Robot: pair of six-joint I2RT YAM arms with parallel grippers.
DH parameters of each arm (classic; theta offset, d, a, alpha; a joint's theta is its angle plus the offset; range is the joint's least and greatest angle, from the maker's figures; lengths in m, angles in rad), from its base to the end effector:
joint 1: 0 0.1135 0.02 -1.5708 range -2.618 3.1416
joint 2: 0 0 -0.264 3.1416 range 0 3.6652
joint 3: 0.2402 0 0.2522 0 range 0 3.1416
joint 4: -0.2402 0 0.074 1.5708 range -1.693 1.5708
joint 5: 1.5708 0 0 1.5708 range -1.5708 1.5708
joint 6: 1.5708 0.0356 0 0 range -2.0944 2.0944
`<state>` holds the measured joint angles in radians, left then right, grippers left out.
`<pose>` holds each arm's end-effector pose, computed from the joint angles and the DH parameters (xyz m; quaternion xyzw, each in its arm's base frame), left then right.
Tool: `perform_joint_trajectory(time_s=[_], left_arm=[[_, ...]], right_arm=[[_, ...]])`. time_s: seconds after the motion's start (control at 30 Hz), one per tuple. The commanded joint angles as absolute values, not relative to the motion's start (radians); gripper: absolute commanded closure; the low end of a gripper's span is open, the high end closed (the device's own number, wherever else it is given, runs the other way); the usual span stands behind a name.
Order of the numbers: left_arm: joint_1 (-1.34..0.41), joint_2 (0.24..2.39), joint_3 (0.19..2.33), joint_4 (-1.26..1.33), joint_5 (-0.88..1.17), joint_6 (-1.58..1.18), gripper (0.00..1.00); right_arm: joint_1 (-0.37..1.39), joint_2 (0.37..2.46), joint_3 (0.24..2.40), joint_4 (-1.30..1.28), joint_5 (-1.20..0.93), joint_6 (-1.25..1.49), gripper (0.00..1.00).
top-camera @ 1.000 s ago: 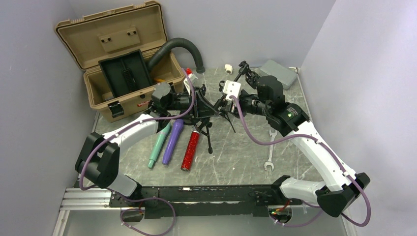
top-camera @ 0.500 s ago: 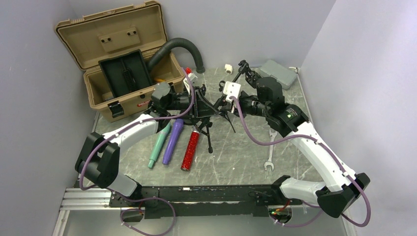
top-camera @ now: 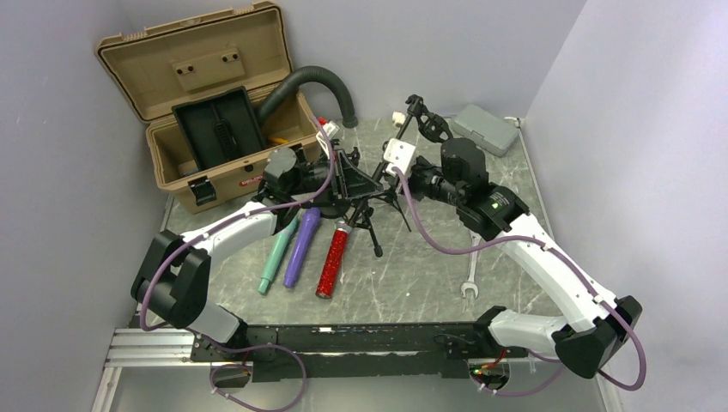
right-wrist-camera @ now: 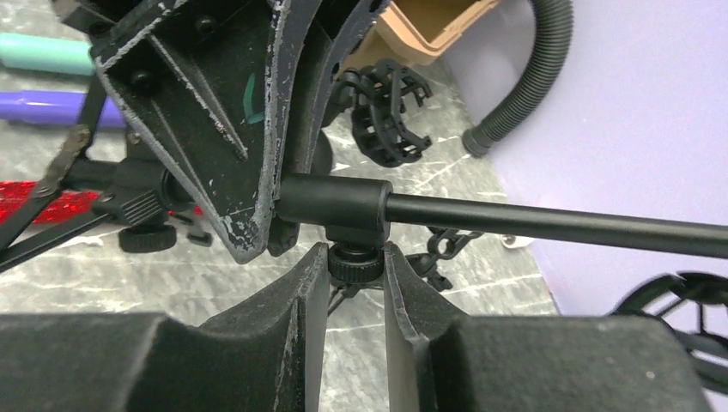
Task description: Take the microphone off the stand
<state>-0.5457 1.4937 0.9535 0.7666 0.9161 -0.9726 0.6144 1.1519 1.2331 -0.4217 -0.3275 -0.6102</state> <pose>0.2707 -0.1974 0.3237 0.2198 0.6191 -0.6828 0.3196 0.2005 0.1554 0.3984 -0.5401 0.6053 0.1343 0.5691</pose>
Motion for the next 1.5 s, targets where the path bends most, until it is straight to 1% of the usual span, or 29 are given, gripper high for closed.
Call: perform_joint_trajectory(time_s=[0.0, 0.07, 0.2, 0.33, 0.5, 0.67, 0.73, 0.8, 1.0, 1.1, 1.3, 1.47], left_arm=[[-0.575, 1.451, 0.984, 0.936, 0.888, -1.077, 1.00], [-0.580, 1.453, 0.991, 0.942, 0.884, -1.092, 1.00], [-0.579, 1.452, 0.997, 0.964, 0.879, -1.113, 1.00], [-0.568, 1.450, 0.997, 0.969, 0.888, -1.089, 1.00], [-0.525, 1.449, 0.990, 0.964, 0.912, -1.039, 1.00], [-0.500, 1.459, 0.999, 0.937, 0.955, -0.969, 1.00], [-0.499, 1.467, 1.003, 0.930, 0.970, -0.952, 1.00], [-0.499, 1.477, 1.014, 0.922, 0.992, -0.933, 1.00], [-0.502, 1.462, 1.030, 0.824, 1.073, -0.810, 1.00], [-0.511, 1.440, 1.030, 0.751, 1.107, -0.739, 1.00], [-0.547, 1.391, 1.036, 0.632, 1.146, -0.618, 1.00], [-0.554, 1.379, 1.030, 0.644, 1.146, -0.627, 1.00]], right_arm=[[0.646, 1.181, 1.233, -0.315, -0.143, -0.624, 0.75], [0.666, 1.198, 1.241, -0.309, -0.109, -0.630, 0.70], [0.684, 1.216, 1.253, -0.318, -0.114, -0.621, 0.52], [0.679, 1.202, 1.253, -0.334, -0.149, -0.603, 0.41], [0.603, 1.125, 1.273, -0.379, -0.252, -0.556, 0.33], [0.484, 1.030, 1.314, -0.450, -0.471, -0.495, 0.26], [0.444, 1.000, 1.329, -0.474, -0.533, -0.481, 0.25], [0.415, 0.970, 1.345, -0.487, -0.544, -0.476, 0.24], [0.394, 0.955, 1.424, -0.516, -0.351, -0.546, 0.23], [0.394, 0.978, 1.458, -0.521, -0.298, -0.578, 0.23], [0.393, 1.030, 1.493, -0.541, -0.257, -0.619, 0.22], [0.393, 1.019, 1.462, -0.546, -0.242, -0.626, 0.23]])
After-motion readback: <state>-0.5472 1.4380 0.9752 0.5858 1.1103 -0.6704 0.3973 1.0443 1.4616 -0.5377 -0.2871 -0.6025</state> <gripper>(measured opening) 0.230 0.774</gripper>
